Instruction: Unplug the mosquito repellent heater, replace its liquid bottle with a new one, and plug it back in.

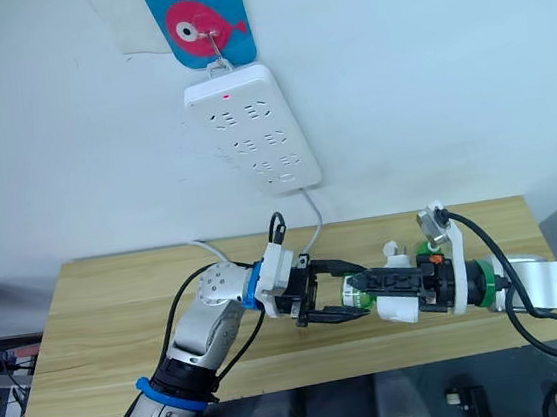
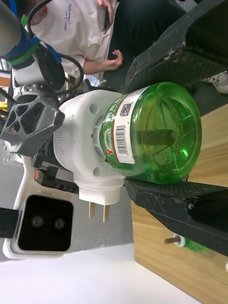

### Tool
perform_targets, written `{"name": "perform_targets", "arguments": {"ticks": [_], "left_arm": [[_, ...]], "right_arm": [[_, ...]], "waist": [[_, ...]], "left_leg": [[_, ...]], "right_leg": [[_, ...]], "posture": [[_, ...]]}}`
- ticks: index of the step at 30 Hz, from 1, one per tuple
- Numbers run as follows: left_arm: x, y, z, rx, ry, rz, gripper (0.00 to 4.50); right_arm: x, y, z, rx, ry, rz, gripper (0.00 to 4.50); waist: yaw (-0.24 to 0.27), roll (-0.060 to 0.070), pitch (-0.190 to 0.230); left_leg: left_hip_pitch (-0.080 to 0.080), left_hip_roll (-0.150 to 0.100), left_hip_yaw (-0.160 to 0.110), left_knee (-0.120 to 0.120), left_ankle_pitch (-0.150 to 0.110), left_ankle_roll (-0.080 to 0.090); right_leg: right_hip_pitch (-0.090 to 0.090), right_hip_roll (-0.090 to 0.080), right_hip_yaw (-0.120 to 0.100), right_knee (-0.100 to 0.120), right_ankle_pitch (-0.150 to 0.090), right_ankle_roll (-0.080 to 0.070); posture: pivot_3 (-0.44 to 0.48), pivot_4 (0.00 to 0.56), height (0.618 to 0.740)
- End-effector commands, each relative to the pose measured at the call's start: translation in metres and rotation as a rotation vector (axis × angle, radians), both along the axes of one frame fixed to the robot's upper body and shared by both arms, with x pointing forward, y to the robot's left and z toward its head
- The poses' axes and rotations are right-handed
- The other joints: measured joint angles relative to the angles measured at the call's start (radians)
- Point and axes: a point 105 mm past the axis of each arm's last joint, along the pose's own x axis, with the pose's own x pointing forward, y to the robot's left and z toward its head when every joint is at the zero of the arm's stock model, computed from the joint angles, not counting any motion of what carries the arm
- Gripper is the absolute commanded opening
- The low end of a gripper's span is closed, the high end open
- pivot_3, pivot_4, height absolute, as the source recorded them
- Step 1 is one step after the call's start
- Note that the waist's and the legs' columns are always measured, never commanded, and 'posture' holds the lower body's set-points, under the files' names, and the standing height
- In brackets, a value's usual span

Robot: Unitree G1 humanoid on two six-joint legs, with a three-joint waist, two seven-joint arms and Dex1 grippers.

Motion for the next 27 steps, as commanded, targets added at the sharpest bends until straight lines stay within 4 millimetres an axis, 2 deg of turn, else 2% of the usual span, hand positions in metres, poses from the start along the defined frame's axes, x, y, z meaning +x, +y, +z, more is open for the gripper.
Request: {"name": "perform_targets", "arguments": {"ticks": [1, 17, 27], "left_arm": [[-0.006, -0.009, 0.014, -0.063, 0.007, -0.016, 2.29], [-0.002, -0.01, 0.021, -0.083, 0.051, -0.004, 2.29], [-0.001, -0.01, 0.022, -0.086, 0.05, 0.008, 2.29]], "right_arm": [[-0.007, 0.007, 0.008, 0.047, -0.02, 0.045, 4.48], [-0.023, -0.001, 0.007, 0.086, 0.04, 0.152, 4.48], [-0.027, -0.006, 0.006, 0.077, 0.063, 0.173, 4.48]], "waist": [[0.0, 0.0, 0.0], [0.001, 0.0, 0.0], [0.001, 0.0, 0.0]], "left_leg": [[0.0, 0.0, 0.0, 0.0, 0.0, 0.0], [0.0, 0.0, 0.0, 0.0, 0.0, 0.0], [0.0, 0.0, 0.0, 0.0, 0.0, 0.0]], "right_leg": [[0.0, 0.0, 0.0, 0.0, 0.0, 0.0], [0.0, 0.0, 0.0, 0.0, 0.0, 0.0], [0.0, 0.0, 0.0, 0.0, 0.0, 0.0]], "posture": [[-0.062, 0.329, 0.74], [-0.067, 0.33, 0.74], [-0.063, 0.335, 0.74]]}}
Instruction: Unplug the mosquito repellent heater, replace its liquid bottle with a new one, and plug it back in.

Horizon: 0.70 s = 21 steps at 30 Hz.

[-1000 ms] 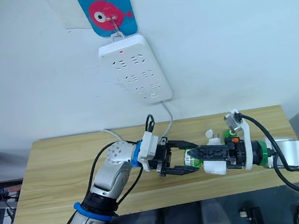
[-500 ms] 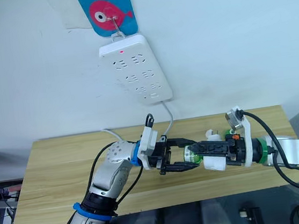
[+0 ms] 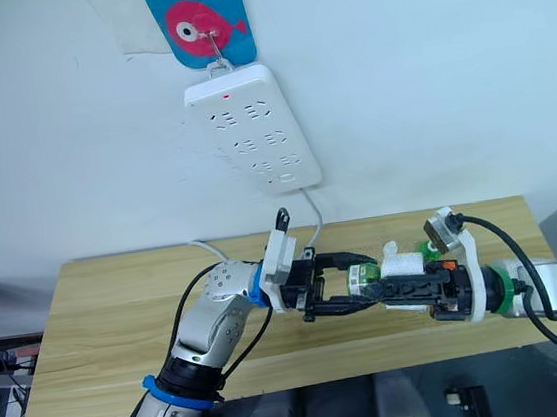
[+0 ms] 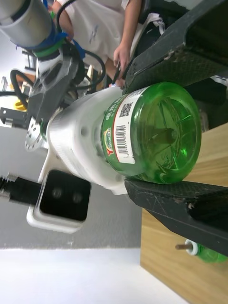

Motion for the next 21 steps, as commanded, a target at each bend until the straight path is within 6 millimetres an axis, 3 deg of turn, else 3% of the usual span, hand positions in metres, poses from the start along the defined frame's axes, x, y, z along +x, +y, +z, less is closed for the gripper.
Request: {"name": "perform_targets", "arguments": {"ticks": [1, 13, 21], "left_arm": [[-0.003, -0.001, 0.008, -0.024, -0.031, -0.001, 2.29], [0.005, -0.001, 0.007, -0.024, -0.039, 0.04, 2.29], [0.009, 0.0, 0.006, -0.02, -0.043, 0.041, 2.29]], "right_arm": [[-0.009, 0.004, 0.01, 0.03, -0.018, 0.062, 4.48], [-0.034, 0.007, 0.01, 0.025, -0.036, 0.114, 4.48], [-0.057, -0.01, 0.01, -0.013, -0.04, 0.028, 4.48]], "waist": [[0.0, 0.0, 0.0], [0.002, 0.0, 0.0], [0.005, -0.001, 0.001]], "left_leg": [[0.0, 0.0, 0.0, 0.0, 0.0, 0.0], [0.0, 0.0, 0.0, 0.0, 0.0, 0.0], [0.0, 0.0, 0.0, 0.0, 0.0, 0.0]], "right_leg": [[0.0, 0.0, 0.0, 0.0, 0.0, 0.0], [0.0, 0.0, 0.0, 0.0, 0.0, 0.0], [0.001, 0.0, 0.0, -0.001, 0.0, 0.0]], "posture": [[-0.062, 0.334, 0.74], [-0.071, 0.336, 0.74], [-0.091, 0.333, 0.74]]}}
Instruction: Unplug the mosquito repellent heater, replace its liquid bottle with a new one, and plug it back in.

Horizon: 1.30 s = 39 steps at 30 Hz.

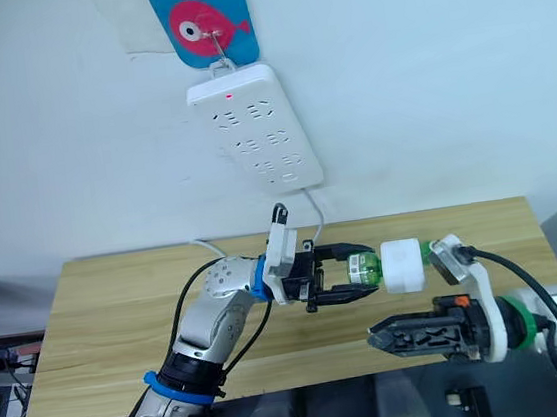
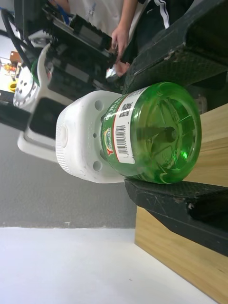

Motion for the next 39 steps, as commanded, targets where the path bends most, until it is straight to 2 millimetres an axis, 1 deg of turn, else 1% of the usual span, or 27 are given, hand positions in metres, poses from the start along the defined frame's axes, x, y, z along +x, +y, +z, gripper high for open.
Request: {"name": "perform_targets", "arguments": {"ticks": [1, 4, 7, 9, 10, 14, 16, 18, 21, 22, 26, 30, 34, 37, 39], "left_arm": [[-0.002, 0.0, 0.008, -0.028, -0.039, -0.015, 2.29], [-0.001, -0.001, 0.009, -0.029, -0.043, -0.017, 2.29], [0.0, 0.0, 0.009, -0.028, -0.045, -0.019, 2.29], [0.0, 0.001, 0.009, -0.025, -0.047, -0.022, 2.29], [0.0, 0.001, 0.009, -0.024, -0.048, -0.023, 2.29], [0.0, 0.0, 0.011, -0.025, -0.053, -0.026, 2.29], [-0.001, 0.0, 0.012, -0.028, -0.057, -0.029, 2.29], [-0.001, 0.0, 0.012, -0.028, -0.058, -0.031, 2.29], [-0.003, 0.0, 0.013, -0.027, -0.059, -0.037, 2.29], [-0.003, 0.0, 0.013, -0.026, -0.059, -0.038, 2.29], [-0.004, -0.001, 0.013, -0.026, -0.057, -0.044, 2.29], [-0.005, -0.001, 0.014, -0.026, -0.056, -0.048, 2.29], [-0.006, -0.001, 0.014, -0.025, -0.05, -0.051, 2.29], [-0.006, -0.001, 0.014, -0.025, -0.048, -0.05, 2.29], [-0.001, -0.002, 0.015, -0.029, -0.027, -0.025, 2.29]], "right_arm": [[-0.012, -0.002, 0.014, 0.02, -0.045, -0.001, 4.48], [-0.012, -0.017, 0.014, -0.055, -0.044, -0.059, 4.48], [0.007, -0.046, 0.015, -0.151, -0.041, -0.198, 4.48], [0.022, -0.069, 0.017, -0.207, -0.033, -0.309, 4.12], [0.026, -0.077, 0.019, -0.222, -0.025, -0.337, 3.97], [0.042, -0.096, 0.026, -0.232, -0.02, -0.42, 2.6], [0.051, -0.101, 0.027, -0.239, -0.022, -0.451, 1.9], [0.059, -0.105, 0.024, -0.257, -0.03, -0.477, 1.19], [0.071, -0.098, 0.02, -0.243, -0.044, -0.477, 0.15], [0.073, -0.096, 0.019, -0.237, -0.046, -0.473, 0.07], [0.087, -0.076, 0.01, -0.189, -0.061, -0.437, 0.07], [0.086, -0.057, 0.007, -0.147, -0.061, -0.369, 0.07], [0.078, -0.042, -0.002, -0.132, -0.038, -0.321, 0.07], [0.073, -0.037, -0.004, -0.122, -0.026, -0.305, 0.07], [0.066, -0.03, -0.003, -0.094, -0.019, -0.282, 0.07]], "waist": [[0.001, -0.001, 0.0], [0.0, -0.001, 0.0], [-0.004, -0.001, 0.0], [-0.003, -0.001, 0.0], [-0.003, -0.001, 0.0], [-0.003, -0.001, 0.0], [-0.005, -0.001, 0.0], [-0.005, -0.001, 0.0], [-0.005, -0.001, 0.0], [-0.005, -0.001, 0.0], [-0.004, 0.0, 0.0], [-0.002, 0.0, 0.0], [0.001, 0.0, 0.0], [0.003, 0.0, 0.0], [0.003, 0.0, 0.0]], "left_leg": [[0.0, 0.0, 0.0, 0.0, 0.0, 0.0], [0.0, 0.0, 0.0, 0.0, 0.0, 0.0], [0.001, 0.0, 0.001, 0.0, 0.0, 0.0], [0.001, 0.0, 0.001, 0.0, 0.0, 0.0], [0.001, 0.0, 0.001, 0.0, 0.0, 0.0], [0.001, 0.0, 0.001, 0.0, 0.0, 0.0], [0.001, 0.0, 0.001, 0.0, 0.0, 0.0], [0.001, 0.0, 0.001, 0.0, 0.0, 0.0], [0.001, 0.0, 0.001, 0.0, 0.0, 0.0], [0.001, 0.0, 0.001, 0.0, 0.0, 0.0], [0.001, 0.0, 0.001, 0.0, 0.0, 0.0], [0.0, 0.0, 0.001, 0.0, 0.0, 0.0], [0.0, 0.0, 0.001, 0.0, 0.0, 0.0], [0.0, 0.0, 0.001, 0.0, 0.0, 0.0], [0.0, 0.0, 0.001, 0.0, 0.0, 0.0]], "right_leg": [[0.0, 0.0, 0.0, 0.0, 0.0, 0.0], [0.0, 0.0, 0.0, 0.0, 0.0, 0.0], [0.0, 0.0, 0.001, 0.0, 0.0, 0.001], [0.0, 0.0, 0.001, 0.0, 0.001, 0.001], [0.0, 0.0, 0.001, 0.0, 0.001, 0.001], [0.0, 0.001, 0.001, -0.001, 0.0, 0.001], [0.0, 0.001, 0.001, 0.0, 0.001, 0.001], [0.0, 0.001, 0.001, 0.0, 0.001, 0.001], [0.0, 0.001, 0.001, 0.0, 0.001, 0.001], [0.0, 0.001, 0.001, 0.0, 0.001, 0.001], [0.0, 0.0, 0.001, 0.0, 0.001, 0.001], [0.0, 0.0, 0.001, 0.0, 0.001, 0.001], [0.0, 0.0, 0.0, 0.0, 0.001, 0.001], [0.0, 0.0, 0.0, 0.0, 0.001, 0.001], [0.0, 0.0, 0.0, 0.0, 0.001, 0.001]], "posture": [[-0.092, 0.332, 0.74], [-0.09, 0.33, 0.74], [-0.096, 0.328, 0.74], [-0.096, 0.328, 0.74], [-0.091, 0.324, 0.74], [-0.092, 0.324, 0.74], [-0.092, 0.324, 0.74], [-0.084, 0.32, 0.74], [-0.077, 0.317, 0.74], [-0.078, 0.316, 0.74], [-0.065, 0.311, 0.74], [-0.057, 0.309, 0.74], [-0.057, 0.308, 0.74], [-0.058, 0.308, 0.74], [-0.059, 0.31, 0.74]]}}
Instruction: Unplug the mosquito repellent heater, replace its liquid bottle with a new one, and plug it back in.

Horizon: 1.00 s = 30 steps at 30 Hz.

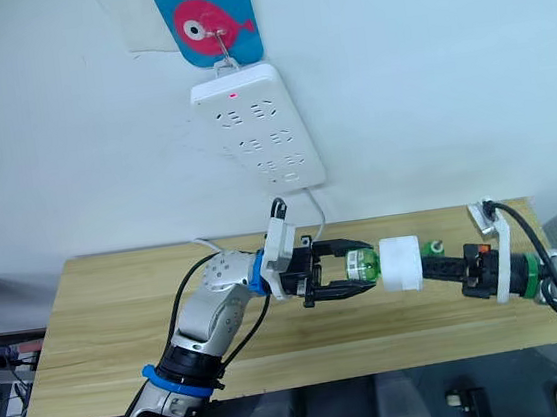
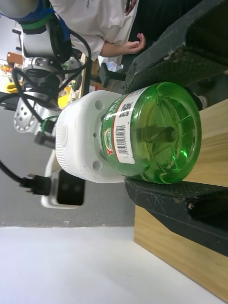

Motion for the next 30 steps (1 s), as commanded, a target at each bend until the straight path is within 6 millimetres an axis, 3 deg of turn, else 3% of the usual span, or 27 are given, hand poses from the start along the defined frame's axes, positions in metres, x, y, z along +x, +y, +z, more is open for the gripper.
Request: {"name": "perform_targets", "arguments": {"ticks": [1, 16, 24, 30], "left_arm": [[-0.002, -0.003, 0.01, -0.037, -0.009, -0.006, 2.29], [0.0, -0.003, 0.008, -0.028, -0.022, 0.008, 2.29], [-0.001, -0.003, 0.005, -0.023, -0.021, 0.002, 2.29], [-0.001, -0.004, 0.004, -0.016, -0.026, -0.007, 2.29]], "right_arm": [[-0.015, 0.015, 0.009, 0.058, -0.015, 0.061, 0.07], [-0.065, 0.049, 0.022, 0.127, -0.125, 0.222, 0.07], [-0.052, 0.05, 0.046, 0.122, -0.253, 0.239, 0.07], [-0.029, 0.05, 0.066, 0.103, -0.336, 0.228, 0.07]], "waist": [[0.0, 0.0, 0.0], [-0.003, 0.0, 0.0], [-0.007, 0.0, 0.0], [-0.01, 0.0, 0.0]], "left_leg": [[0.0, 0.0, 0.0, 0.0, 0.0, 0.0], [0.0, 0.0, 0.0, 0.0, 0.0, 0.0], [0.0, 0.0, 0.0, 0.0, 0.0, 0.0], [0.001, 0.0, 0.0, 0.001, 0.0, 0.0]], "right_leg": [[0.0, 0.0, 0.0, 0.0, 0.0, 0.0], [0.0, 0.0, 0.0, 0.0, 0.0, 0.0], [0.0, 0.0, 0.0, 0.0, 0.0, 0.0], [0.0, 0.001, 0.0, 0.001, 0.0, 0.0]], "posture": [[-0.061, 0.312, 0.74], [-0.079, 0.317, 0.74], [-0.093, 0.317, 0.74], [-0.098, 0.318, 0.74]]}}
